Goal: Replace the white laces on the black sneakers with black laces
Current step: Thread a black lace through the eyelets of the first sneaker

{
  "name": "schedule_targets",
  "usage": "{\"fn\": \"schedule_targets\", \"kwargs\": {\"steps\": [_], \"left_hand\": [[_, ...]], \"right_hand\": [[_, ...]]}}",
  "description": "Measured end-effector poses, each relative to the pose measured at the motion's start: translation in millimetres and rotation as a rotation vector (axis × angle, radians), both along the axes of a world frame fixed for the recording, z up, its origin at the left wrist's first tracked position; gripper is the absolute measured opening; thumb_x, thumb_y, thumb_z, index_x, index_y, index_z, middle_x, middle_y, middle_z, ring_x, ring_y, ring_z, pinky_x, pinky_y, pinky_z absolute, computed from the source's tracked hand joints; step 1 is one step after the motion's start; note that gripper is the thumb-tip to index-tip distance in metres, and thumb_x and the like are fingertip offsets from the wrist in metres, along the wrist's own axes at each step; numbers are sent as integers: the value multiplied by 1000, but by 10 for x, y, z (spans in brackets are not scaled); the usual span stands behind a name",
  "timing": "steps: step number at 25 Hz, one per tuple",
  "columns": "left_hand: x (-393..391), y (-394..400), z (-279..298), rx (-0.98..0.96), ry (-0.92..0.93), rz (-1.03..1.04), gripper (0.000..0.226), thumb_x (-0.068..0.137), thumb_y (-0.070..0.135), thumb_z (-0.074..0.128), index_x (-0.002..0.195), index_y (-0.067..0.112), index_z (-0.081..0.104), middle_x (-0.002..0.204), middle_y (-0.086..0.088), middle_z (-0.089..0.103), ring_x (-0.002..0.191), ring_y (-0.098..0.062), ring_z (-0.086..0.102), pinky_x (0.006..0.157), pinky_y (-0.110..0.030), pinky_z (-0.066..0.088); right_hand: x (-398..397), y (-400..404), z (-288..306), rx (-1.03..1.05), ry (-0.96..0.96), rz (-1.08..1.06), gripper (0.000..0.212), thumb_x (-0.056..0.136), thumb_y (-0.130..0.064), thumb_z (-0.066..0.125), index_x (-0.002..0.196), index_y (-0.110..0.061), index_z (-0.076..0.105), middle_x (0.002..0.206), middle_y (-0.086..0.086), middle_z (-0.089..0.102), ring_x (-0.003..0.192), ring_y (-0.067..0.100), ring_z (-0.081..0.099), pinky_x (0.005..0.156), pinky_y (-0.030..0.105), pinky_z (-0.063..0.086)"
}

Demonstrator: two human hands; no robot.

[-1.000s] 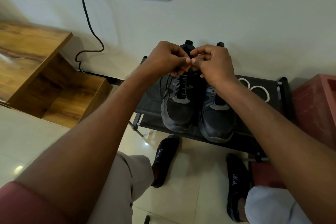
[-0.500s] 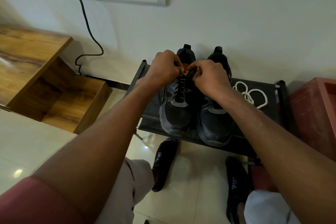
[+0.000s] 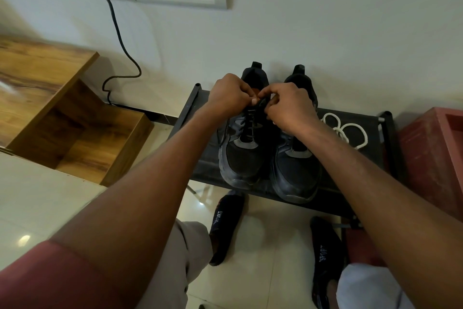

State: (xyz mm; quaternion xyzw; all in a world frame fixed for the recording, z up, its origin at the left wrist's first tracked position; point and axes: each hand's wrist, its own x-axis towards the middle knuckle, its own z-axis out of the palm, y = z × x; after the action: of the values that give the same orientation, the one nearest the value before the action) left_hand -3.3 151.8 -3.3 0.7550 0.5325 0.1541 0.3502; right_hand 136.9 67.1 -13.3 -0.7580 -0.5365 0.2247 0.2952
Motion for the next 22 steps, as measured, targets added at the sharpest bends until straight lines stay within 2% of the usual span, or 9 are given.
{"fn": "schedule_targets", "kwargs": {"steps": [3, 5, 8, 12, 14, 16, 20, 21, 22], "left_hand": [[52, -22, -5, -26, 5, -8, 7, 90, 13, 78, 95, 14, 83, 68, 15, 62, 66, -1, 56, 64, -22, 47], [64, -38, -17, -33, 12, 3, 6, 91, 16, 79, 94, 13, 82, 72, 12, 65, 74, -5, 63, 64, -21, 50], [37, -17, -61, -70, -34, 87, 14, 85, 24, 85, 87, 12, 79, 82, 2, 72, 87, -17, 72, 77, -33, 61], [32, -29, -72, -135, -102, 109, 14, 87, 22, 84, 86, 10, 79, 87, -4, 75, 92, -21, 73, 85, -37, 63], [52, -56, -82, -188, -169, 121, 15, 90, 20, 81, 86, 7, 77, 86, -5, 74, 90, -19, 72, 81, -33, 61], [59, -94, -62, -222, -210, 113, 19, 93, 23, 78, 84, 7, 75, 78, -3, 70, 79, -12, 67, 71, -27, 55], [15, -61, -20, -150, -129, 9, 37, 100, 35, 69, 79, 4, 72, 58, 2, 50, 54, -8, 46, 58, -23, 41], [12, -56, -10, -129, -98, -10, 39, 100, 39, 67, 83, 5, 75, 60, 2, 49, 58, -9, 49, 61, -24, 42], [12, -54, 1, -105, -59, -17, 37, 100, 44, 66, 89, 12, 79, 70, 3, 53, 72, -13, 56, 72, -28, 46]], "right_hand": [[-7, 7, -8, -2, 9, -8, 34, 92, -7, 69, 117, -29, 74, 98, 7, 74, 89, 26, 74, 84, 45, 64], [2, 7, -5, -2, 34, -20, 33, 91, -9, 70, 117, -28, 73, 96, 6, 75, 87, 26, 73, 83, 46, 64], [21, -7, 7, -12, 82, -29, 29, 93, -14, 71, 120, -26, 73, 99, 7, 75, 88, 25, 74, 82, 45, 64], [6, -15, 13, -16, 69, -30, 34, 91, -7, 69, 119, -28, 73, 100, 6, 75, 88, 23, 74, 81, 43, 65], [1, -8, 13, -19, 52, -36, 37, 89, -4, 69, 116, -28, 72, 96, 5, 75, 85, 23, 74, 79, 43, 65], [6, -2, 12, -23, 52, -54, 34, 87, -5, 71, 111, -30, 70, 93, 2, 74, 81, 21, 73, 78, 43, 65], [0, -37, 18, -16, 48, -91, 16, 86, -24, 85, 85, -27, 70, 80, -1, 74, 71, 18, 73, 73, 38, 64], [-13, -54, 27, 1, 31, -98, 15, 87, -23, 85, 82, -25, 71, 74, 0, 73, 65, 16, 73, 67, 34, 63], [-25, -65, 49, 21, 21, -105, 15, 89, -21, 84, 80, -23, 72, 69, 0, 72, 57, 13, 72, 61, 31, 61]]}}
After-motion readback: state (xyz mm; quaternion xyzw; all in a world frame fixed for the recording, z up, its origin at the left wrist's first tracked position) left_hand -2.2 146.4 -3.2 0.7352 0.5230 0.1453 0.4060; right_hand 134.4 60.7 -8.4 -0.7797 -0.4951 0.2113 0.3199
